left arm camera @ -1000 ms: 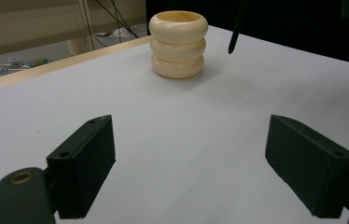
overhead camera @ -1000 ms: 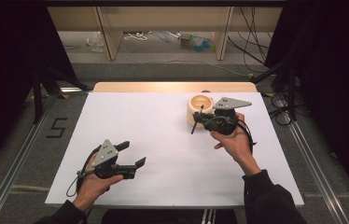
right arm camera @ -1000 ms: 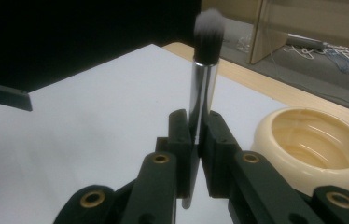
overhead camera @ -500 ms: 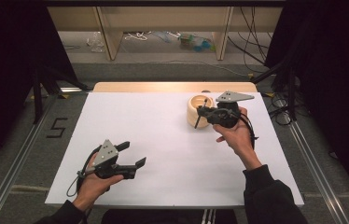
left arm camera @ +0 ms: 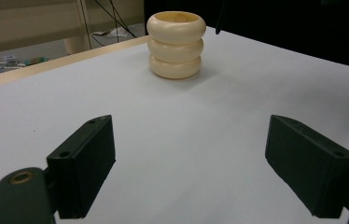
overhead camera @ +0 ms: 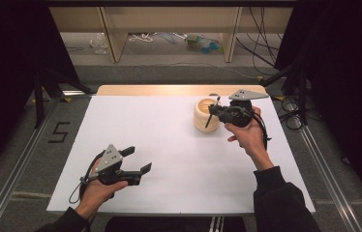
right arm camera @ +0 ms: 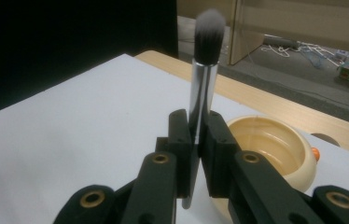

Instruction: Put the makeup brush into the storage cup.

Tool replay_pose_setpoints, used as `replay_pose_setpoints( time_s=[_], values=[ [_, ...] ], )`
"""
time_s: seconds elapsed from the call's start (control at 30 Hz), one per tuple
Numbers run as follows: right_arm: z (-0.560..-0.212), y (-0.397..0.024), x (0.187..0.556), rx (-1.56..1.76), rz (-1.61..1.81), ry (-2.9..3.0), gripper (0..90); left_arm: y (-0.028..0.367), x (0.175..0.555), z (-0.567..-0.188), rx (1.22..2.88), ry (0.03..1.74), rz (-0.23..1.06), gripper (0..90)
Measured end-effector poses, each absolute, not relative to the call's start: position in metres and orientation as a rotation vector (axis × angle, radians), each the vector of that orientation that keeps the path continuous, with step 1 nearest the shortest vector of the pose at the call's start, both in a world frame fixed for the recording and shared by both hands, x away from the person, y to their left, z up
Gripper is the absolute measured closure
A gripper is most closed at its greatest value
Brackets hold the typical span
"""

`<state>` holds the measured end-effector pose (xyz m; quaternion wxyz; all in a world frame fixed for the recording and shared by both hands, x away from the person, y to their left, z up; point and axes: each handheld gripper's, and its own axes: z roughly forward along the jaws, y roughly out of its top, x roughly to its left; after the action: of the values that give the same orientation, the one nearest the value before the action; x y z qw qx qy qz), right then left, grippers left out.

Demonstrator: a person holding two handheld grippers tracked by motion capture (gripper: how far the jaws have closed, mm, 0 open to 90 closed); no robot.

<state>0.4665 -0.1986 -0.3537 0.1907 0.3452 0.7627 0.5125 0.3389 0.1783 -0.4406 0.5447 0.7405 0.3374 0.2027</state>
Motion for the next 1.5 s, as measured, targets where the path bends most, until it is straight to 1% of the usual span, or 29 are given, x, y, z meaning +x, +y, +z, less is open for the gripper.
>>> replay_pose_setpoints(
  time_s=[1.0, 1.5],
  values=[
    [-0.328, -0.212, 0.488, 1.022, 1.419, 2.061, 83.8, 0.179, 0.339, -0.440, 1.755, 0.796, 0.487, 16.0],
    [-0.318, -0.206, 0.503, 1.028, 1.400, 2.051, 83.8, 0.178, 0.339, -0.440, 1.758, 0.790, 0.491, 16.0]
  ],
)
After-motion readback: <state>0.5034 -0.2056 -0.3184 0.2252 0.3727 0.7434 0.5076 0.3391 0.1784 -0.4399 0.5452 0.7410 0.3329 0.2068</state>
